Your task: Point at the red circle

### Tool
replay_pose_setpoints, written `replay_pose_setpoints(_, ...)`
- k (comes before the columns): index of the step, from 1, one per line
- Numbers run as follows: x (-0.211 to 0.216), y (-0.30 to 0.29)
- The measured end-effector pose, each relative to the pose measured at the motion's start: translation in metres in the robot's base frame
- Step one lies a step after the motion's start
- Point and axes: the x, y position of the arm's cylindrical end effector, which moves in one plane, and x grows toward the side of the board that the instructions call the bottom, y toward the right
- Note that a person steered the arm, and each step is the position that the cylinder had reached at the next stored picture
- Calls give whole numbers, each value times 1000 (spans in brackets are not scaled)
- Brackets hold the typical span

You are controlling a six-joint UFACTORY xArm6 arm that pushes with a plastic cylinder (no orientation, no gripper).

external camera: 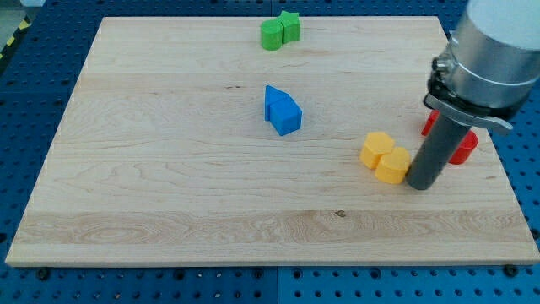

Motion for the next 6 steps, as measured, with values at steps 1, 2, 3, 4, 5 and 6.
replay_pose_setpoints(1, -2, 1)
replay_pose_setpoints(2, -2, 10)
replay_pose_setpoints(3, 20, 58)
replay_pose_setpoints(4, 33, 128)
replay_pose_setpoints(5, 33, 148)
replay_pose_setpoints(6, 25, 148)
